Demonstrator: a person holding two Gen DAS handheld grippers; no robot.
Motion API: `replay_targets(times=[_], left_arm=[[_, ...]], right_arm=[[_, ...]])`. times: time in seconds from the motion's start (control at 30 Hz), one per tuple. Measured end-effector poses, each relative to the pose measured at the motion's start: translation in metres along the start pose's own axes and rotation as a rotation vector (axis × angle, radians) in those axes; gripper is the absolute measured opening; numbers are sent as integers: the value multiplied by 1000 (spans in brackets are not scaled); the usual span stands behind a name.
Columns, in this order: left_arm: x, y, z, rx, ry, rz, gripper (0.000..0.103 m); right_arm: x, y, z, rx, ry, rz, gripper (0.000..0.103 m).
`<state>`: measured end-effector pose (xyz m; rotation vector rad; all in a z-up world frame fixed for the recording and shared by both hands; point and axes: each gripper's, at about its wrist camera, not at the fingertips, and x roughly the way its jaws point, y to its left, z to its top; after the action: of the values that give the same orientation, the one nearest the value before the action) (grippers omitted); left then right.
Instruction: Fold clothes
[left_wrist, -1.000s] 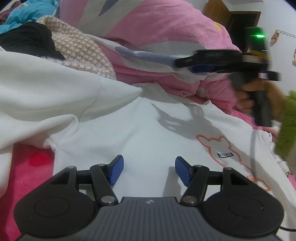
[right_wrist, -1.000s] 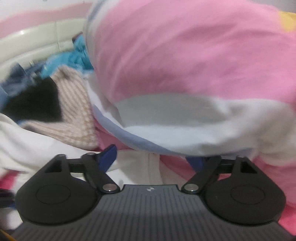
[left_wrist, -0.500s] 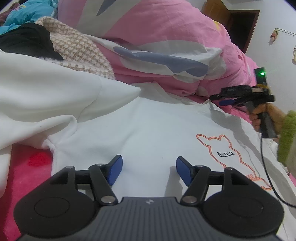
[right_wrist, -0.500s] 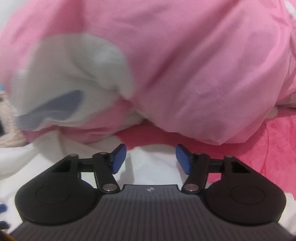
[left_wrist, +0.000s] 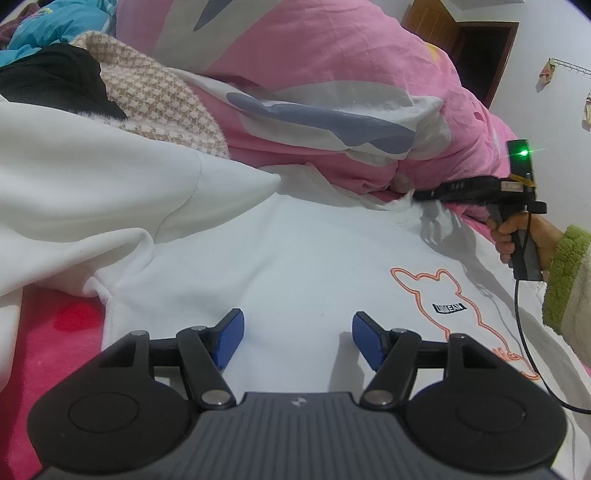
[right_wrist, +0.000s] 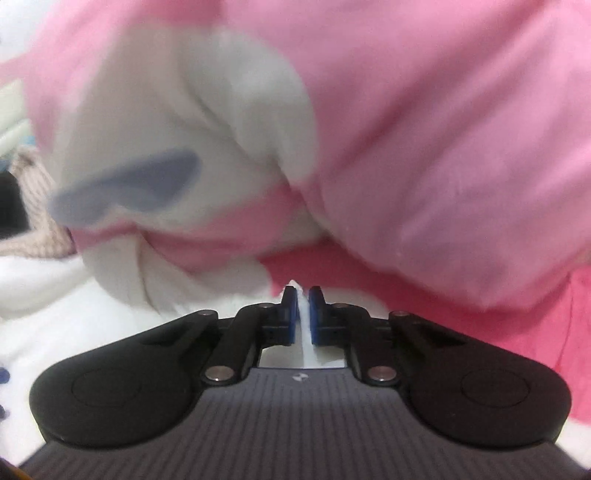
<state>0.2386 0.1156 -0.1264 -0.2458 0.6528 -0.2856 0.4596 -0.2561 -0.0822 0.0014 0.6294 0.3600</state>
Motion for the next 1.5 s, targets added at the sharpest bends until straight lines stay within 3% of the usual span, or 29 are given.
replay_targets(times=[0.13, 0.4, 0.53, 0.73, 0.87, 0.93, 1.07, 1.17, 1.23, 1.4, 1.5], left_arm=[[0, 0, 0, 1, 0, 1, 66], [-1, 2, 1, -1, -2, -1, 66], [-1, 2, 1, -3, -2, -3, 66], [-1, 2, 1, -4, -2, -2, 66], [-1, 2, 0, 0, -1, 2, 66], [0, 1, 1, 0, -1, 3, 66], [0, 1, 0, 5, -2, 6, 66], [0, 0, 0, 6, -3, 7, 67], [0, 0, -1, 7, -3, 8, 67], [0, 0, -1, 4, -6, 7, 67], [0, -1, -2, 8, -7, 9, 67]], right_arm=[[0, -6, 1, 18, -76, -65, 5], [45, -3, -16, 12, -19, -176, 9], [33, -15, 1, 152, -26, -181, 41], [-45, -35, 16, 192, -22, -158, 47], [-107, -50, 5, 219, -38, -221, 45], [-114, -51, -9, 242, 4, -244, 30], [-94, -64, -45, 254, 97, -268, 18], [-75, -83, -63, 236, 153, -340, 13], [-78, -97, -78, 282, 99, -355, 14], [-99, -131, -81, 442, 44, -568, 13], [-146, -127, -90, 528, -40, -570, 15]])
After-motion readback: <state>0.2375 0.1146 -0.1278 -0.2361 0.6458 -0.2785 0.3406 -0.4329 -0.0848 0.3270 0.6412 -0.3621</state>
